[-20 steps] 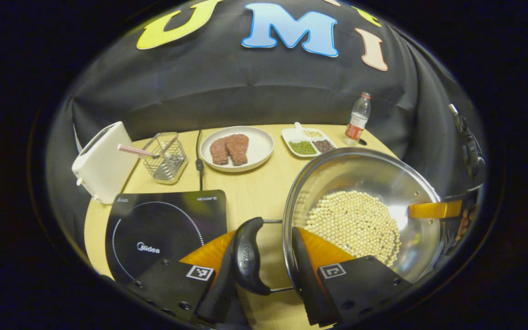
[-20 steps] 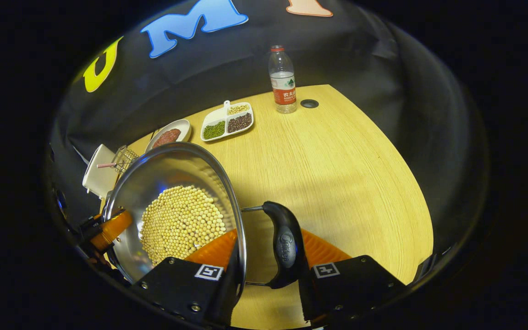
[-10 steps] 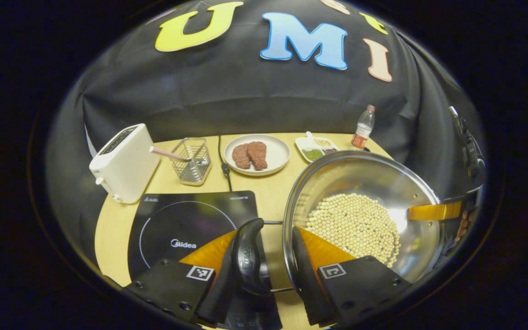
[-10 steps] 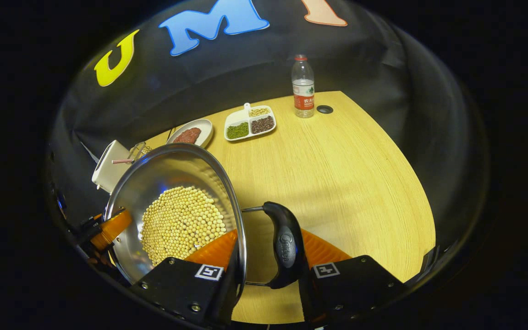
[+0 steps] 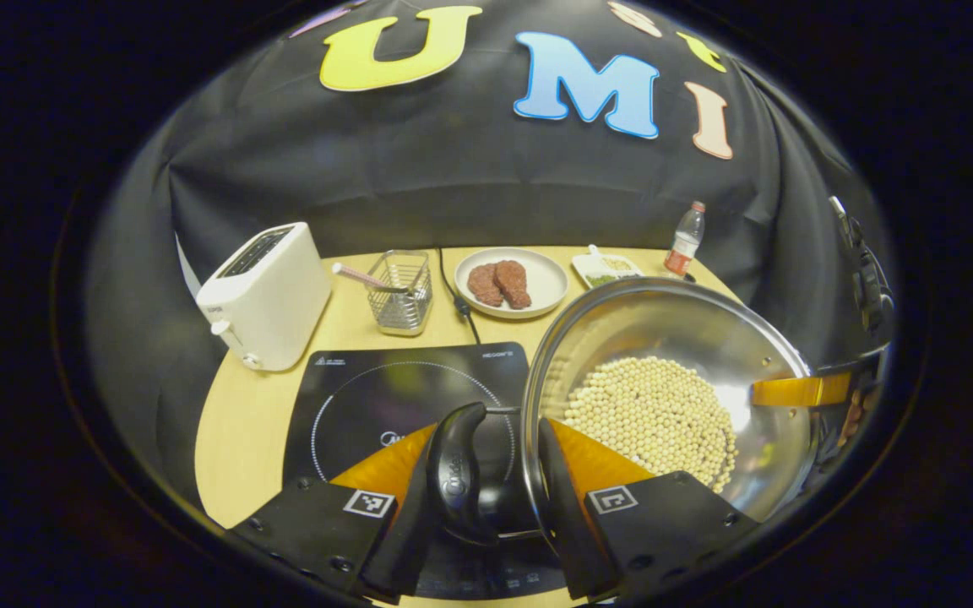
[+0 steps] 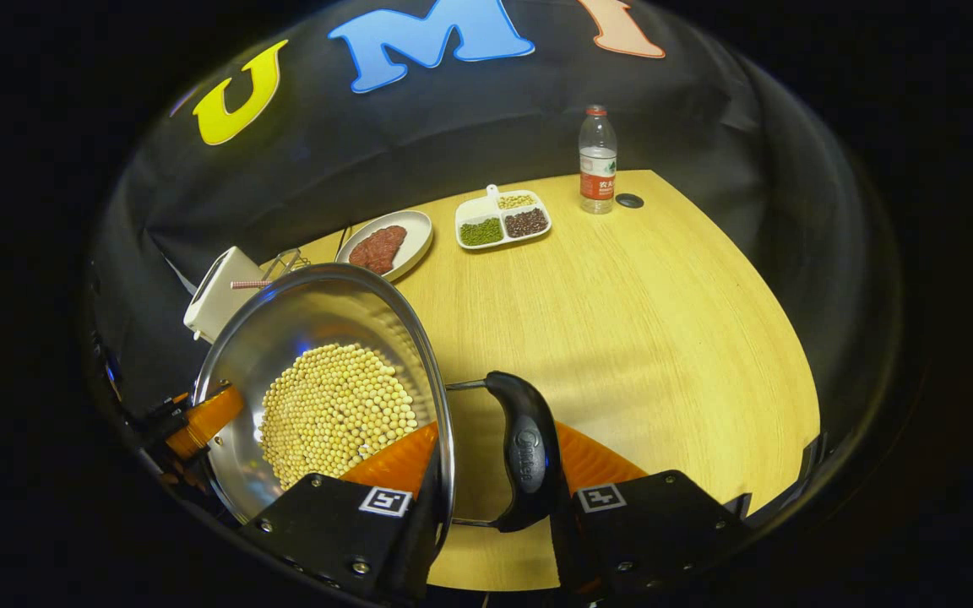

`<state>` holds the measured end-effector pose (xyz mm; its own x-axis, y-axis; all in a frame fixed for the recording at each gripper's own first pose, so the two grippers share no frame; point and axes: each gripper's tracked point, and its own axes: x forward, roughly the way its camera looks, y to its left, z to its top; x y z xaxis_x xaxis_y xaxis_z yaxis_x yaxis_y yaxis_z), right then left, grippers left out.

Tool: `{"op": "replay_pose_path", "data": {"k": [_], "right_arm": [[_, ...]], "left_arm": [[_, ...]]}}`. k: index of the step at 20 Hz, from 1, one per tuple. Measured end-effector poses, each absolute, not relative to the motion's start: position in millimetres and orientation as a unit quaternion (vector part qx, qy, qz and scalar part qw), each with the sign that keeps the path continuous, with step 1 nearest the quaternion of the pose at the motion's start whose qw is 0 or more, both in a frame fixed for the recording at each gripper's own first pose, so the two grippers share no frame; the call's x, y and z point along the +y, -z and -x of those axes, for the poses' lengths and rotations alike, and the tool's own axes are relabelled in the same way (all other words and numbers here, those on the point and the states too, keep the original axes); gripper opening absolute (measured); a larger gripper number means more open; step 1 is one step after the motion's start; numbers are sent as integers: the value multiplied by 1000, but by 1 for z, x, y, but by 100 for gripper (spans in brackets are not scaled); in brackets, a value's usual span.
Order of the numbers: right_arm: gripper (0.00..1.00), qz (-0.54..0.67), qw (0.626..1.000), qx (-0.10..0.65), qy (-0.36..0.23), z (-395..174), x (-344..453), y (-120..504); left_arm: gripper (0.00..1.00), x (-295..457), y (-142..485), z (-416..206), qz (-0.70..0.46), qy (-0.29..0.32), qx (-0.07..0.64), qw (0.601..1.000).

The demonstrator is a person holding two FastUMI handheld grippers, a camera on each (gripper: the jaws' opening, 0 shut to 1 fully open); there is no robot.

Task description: First push the handle of the pot to place it horizontally, then grasp the pot with both hands and set it on the induction cooktop.

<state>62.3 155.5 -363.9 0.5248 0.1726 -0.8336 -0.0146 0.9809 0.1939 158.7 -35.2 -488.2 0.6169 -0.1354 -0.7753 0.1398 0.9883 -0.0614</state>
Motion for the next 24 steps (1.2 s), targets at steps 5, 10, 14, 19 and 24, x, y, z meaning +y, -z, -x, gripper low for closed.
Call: {"op": "replay_pose_path", "data": {"k": [5,10,14,19,24], "right_arm": [[57,-80,866,489,-61,-54,180,367],[57,-69,866,490,-74,-54,206,366],[56,-71,863,493,-83,-56,231,372],[56,-83,858,498,-90,-62,264,379],[56,-91,855,502,-93,-67,291,388]], "left_arm": [[65,-35,487,-156,1,70,430,900],[65,-30,488,-152,10,57,429,901],[65,-26,487,-150,10,50,431,901],[69,-26,479,-151,5,42,434,900],[69,-26,479,-151,1,39,436,899]]}}
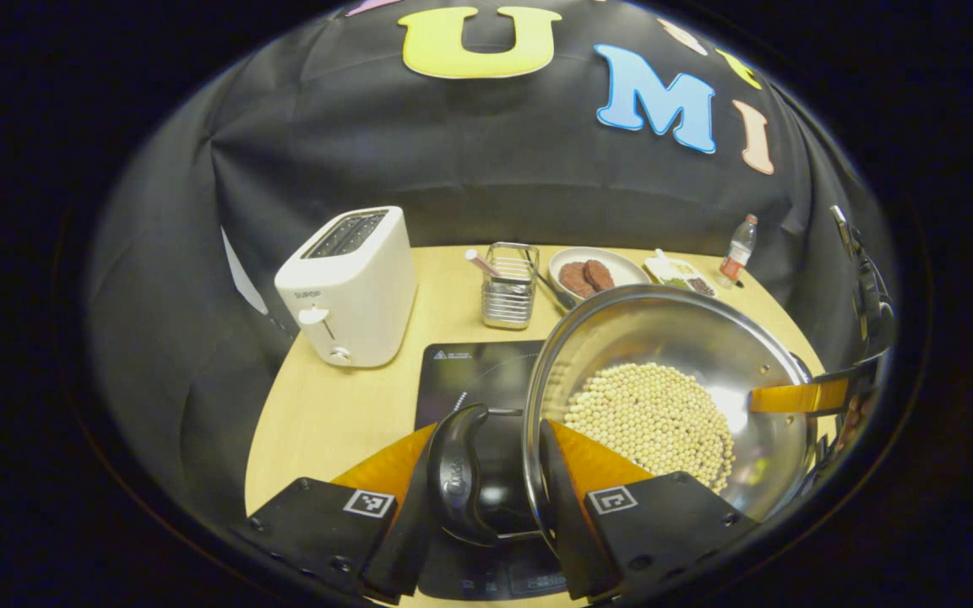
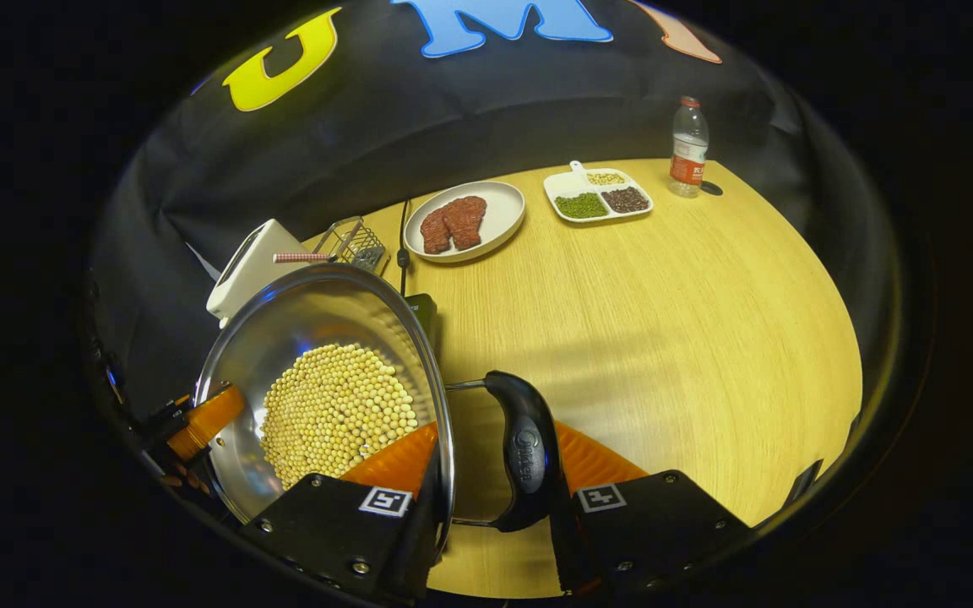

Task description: First push the handle of the pot to place it horizontally, then grasp the pot with both hands and set it on the induction cooktop.

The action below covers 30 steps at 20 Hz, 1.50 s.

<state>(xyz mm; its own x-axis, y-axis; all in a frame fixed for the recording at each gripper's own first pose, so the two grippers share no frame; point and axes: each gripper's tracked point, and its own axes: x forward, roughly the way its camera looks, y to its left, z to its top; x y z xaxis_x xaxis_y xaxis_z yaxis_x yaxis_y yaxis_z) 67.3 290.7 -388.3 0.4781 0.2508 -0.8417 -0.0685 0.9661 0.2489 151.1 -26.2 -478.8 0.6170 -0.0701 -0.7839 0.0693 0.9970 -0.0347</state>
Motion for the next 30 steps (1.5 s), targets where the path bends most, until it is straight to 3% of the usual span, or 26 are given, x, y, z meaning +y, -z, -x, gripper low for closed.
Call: {"op": "replay_pose_path", "data": {"k": [8,9,10,22,23,24,26,30], "right_arm": [[57,-92,853,507,-85,-73,319,395],[56,-93,853,507,-83,-74,321,395],[57,-93,853,507,-81,-75,323,395],[57,-84,848,517,-75,-85,340,409],[57,-85,848,518,-74,-86,343,411],[57,-85,848,518,-74,-87,345,413],[57,-85,847,520,-74,-90,347,417],[57,-83,847,519,-74,-91,351,422]], "left_arm": [[69,-27,480,-154,6,43,439,897],[65,-27,480,-155,6,46,439,897],[69,-27,481,-156,4,48,440,897],[69,-30,491,-159,15,58,452,890],[65,-30,491,-160,14,59,452,890],[69,-29,492,-161,12,59,452,890],[65,-30,493,-161,14,59,454,889],[69,-29,494,-161,17,60,454,889]]}}
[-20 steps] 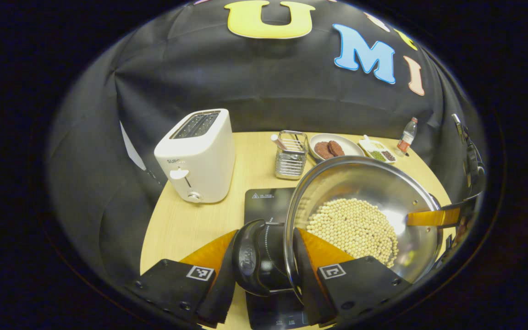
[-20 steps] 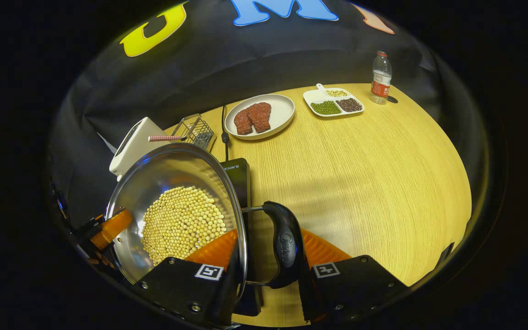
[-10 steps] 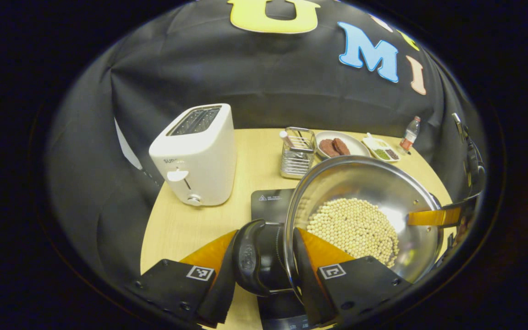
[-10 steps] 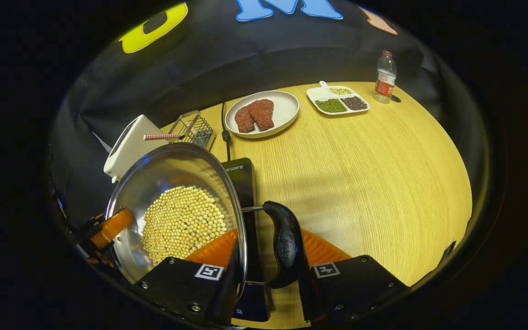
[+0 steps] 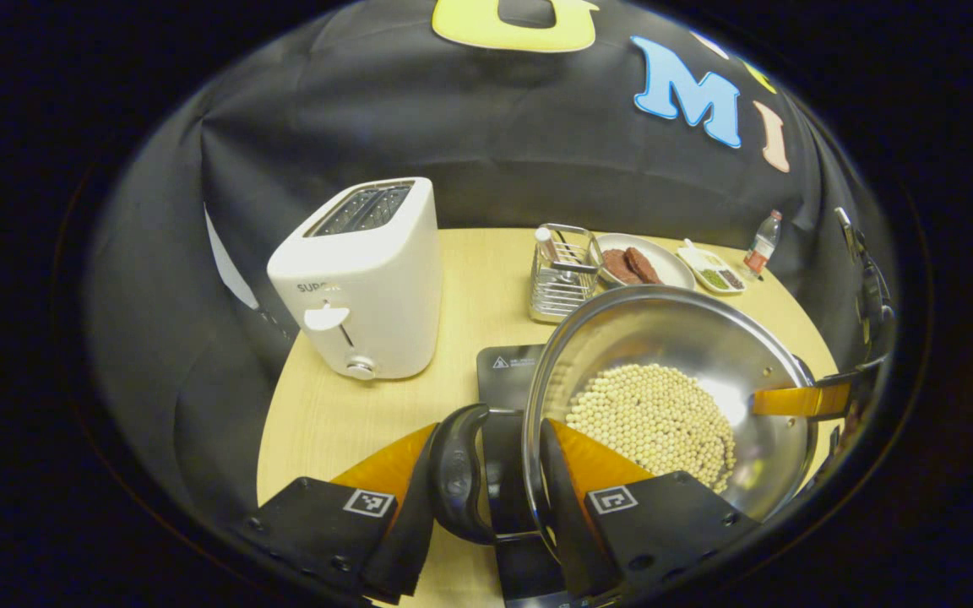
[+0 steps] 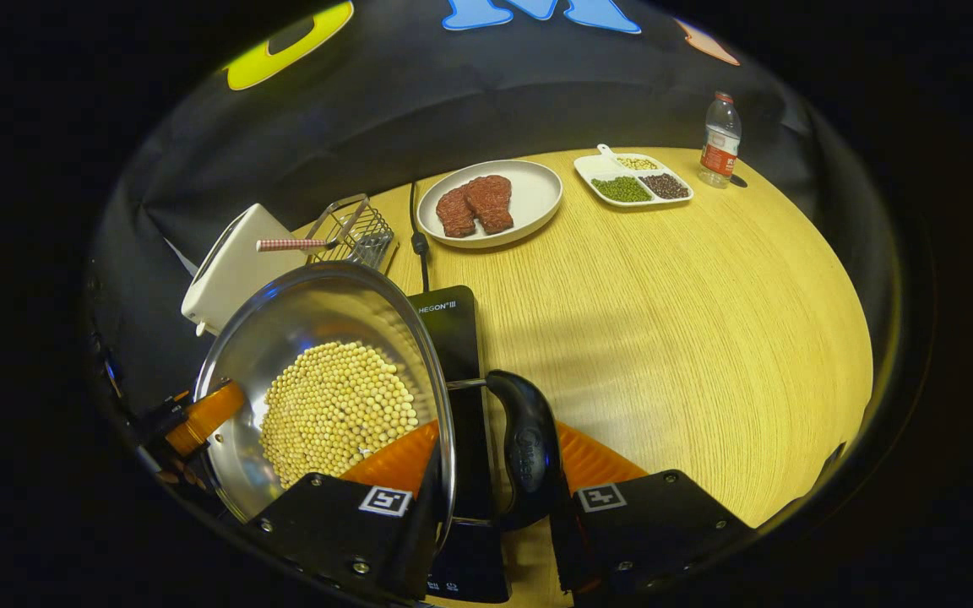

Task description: First push the handle of the pot to place it horizontally, then grasp the pot with both hands and set it on the induction cooktop.

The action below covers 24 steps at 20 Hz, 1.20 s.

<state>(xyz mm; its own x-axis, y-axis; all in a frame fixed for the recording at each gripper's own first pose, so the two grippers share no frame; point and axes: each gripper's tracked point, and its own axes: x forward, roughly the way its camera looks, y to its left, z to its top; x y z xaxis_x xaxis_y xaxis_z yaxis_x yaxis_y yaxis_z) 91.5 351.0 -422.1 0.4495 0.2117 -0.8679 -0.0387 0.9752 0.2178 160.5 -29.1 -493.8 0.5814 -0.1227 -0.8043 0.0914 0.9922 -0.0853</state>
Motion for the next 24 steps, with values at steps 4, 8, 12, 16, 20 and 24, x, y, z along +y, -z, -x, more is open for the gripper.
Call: {"op": "replay_pose_path", "data": {"k": [4,8,12,16,20,24], "right_arm": [[57,-85,850,514,-75,-93,350,424],[58,-75,856,505,-85,-96,351,423],[71,-62,863,493,-93,-99,352,420],[96,-73,885,450,-95,-105,339,389],[96,-66,923,368,-89,-117,299,330],[96,-51,955,277,-88,-120,246,255]], "left_arm": [[65,-26,492,-160,18,59,450,891],[70,-21,490,-155,25,53,449,892],[77,-18,472,-163,-9,44,404,914],[84,-5,434,-163,4,10,369,929],[84,-13,386,-155,20,-19,324,946],[87,-60,313,-145,25,-14,262,965]]}}
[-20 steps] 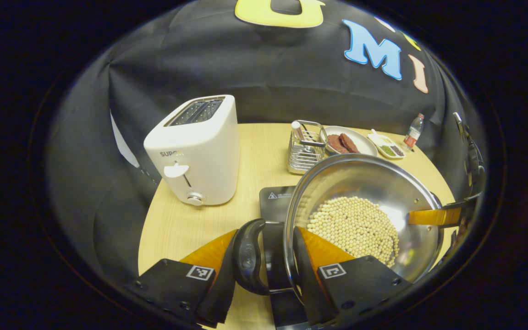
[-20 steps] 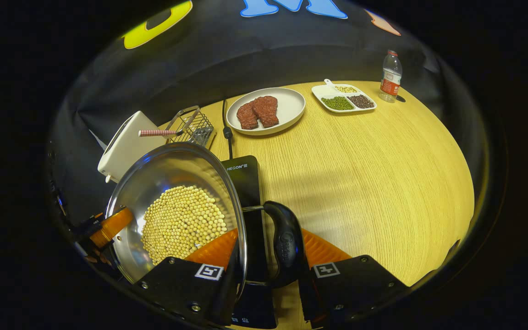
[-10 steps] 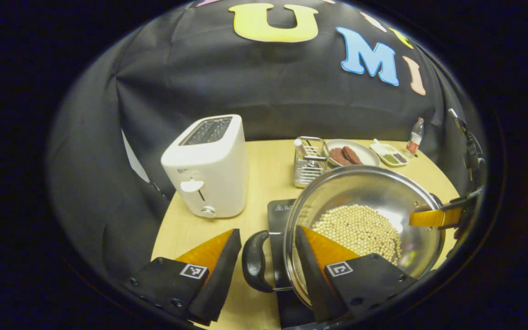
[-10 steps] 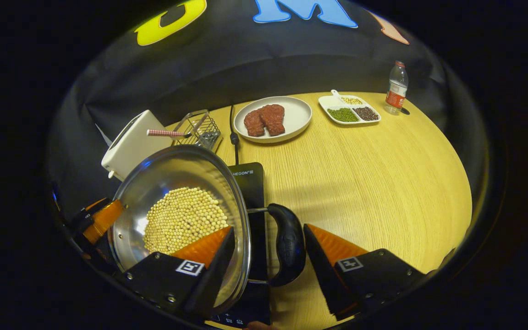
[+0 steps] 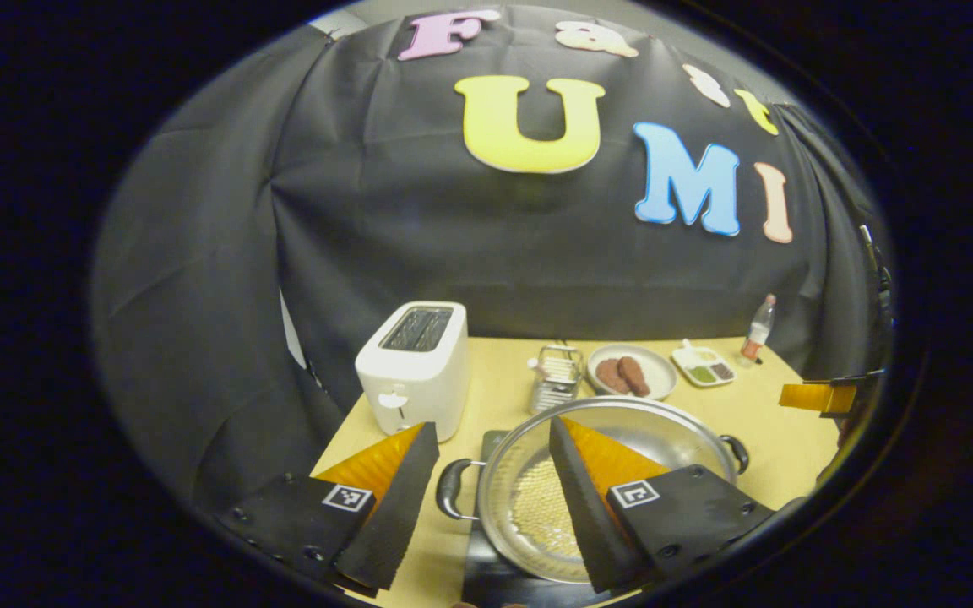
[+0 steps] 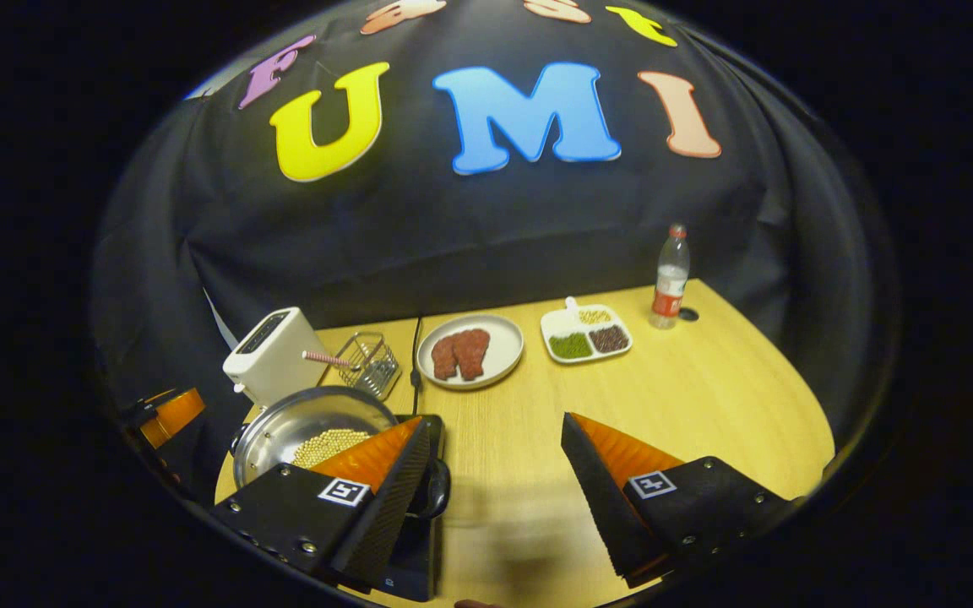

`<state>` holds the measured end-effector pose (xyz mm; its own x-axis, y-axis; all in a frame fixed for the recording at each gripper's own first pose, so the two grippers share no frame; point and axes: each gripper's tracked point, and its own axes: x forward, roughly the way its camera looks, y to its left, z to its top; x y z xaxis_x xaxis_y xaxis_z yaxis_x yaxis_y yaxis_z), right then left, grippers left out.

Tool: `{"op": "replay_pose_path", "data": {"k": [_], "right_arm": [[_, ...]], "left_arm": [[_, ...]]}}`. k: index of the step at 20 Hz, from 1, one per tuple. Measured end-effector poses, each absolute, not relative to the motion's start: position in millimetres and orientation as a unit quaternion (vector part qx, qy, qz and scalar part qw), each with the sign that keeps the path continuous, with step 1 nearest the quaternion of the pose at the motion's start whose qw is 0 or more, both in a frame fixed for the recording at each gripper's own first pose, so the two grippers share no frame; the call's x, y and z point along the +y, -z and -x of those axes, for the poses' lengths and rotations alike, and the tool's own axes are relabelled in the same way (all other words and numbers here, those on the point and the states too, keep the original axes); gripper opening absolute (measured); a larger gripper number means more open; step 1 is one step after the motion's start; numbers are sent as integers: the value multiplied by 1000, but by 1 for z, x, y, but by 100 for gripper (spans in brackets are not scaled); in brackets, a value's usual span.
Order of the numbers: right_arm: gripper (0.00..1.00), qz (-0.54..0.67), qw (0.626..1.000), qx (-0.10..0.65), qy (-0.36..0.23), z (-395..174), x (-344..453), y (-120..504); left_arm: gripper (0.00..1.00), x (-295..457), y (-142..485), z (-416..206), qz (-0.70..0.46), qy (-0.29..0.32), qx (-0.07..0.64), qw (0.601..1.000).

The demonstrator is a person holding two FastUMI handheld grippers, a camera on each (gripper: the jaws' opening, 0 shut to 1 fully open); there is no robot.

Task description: First push the handle of the pot to place it horizontally, then grasp the pot with both hands and set it on the induction cooktop.

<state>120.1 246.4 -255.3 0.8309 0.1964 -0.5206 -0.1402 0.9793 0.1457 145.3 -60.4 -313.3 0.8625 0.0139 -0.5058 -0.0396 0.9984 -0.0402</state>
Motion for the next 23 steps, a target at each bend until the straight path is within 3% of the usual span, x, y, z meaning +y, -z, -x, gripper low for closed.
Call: {"op": "replay_pose_path", "data": {"k": [1,4,6,8,9,12,19,23], "right_arm": [[95,-45,962,254,-89,-121,234,236],[95,-26,976,198,-91,-118,195,176],[95,-23,982,165,-92,-111,168,134],[95,-27,986,138,-92,-107,139,94],[96,-32,987,126,-93,-105,126,78],[96,-37,992,87,-89,-101,82,33],[96,-34,994,60,-89,-103,31,7],[96,-48,992,83,-84,-96,27,14]], "left_arm": [[91,-76,294,-145,27,-13,246,969],[84,-131,224,-144,32,-18,187,982],[90,-167,180,-143,19,-20,150,988],[83,-214,135,-141,10,-8,116,993],[91,-240,115,-138,11,-1,102,995],[99,-298,62,-133,25,5,62,998],[100,-364,36,-118,17,-3,51,999],[100,-370,40,-106,15,-6,60,998]]}}
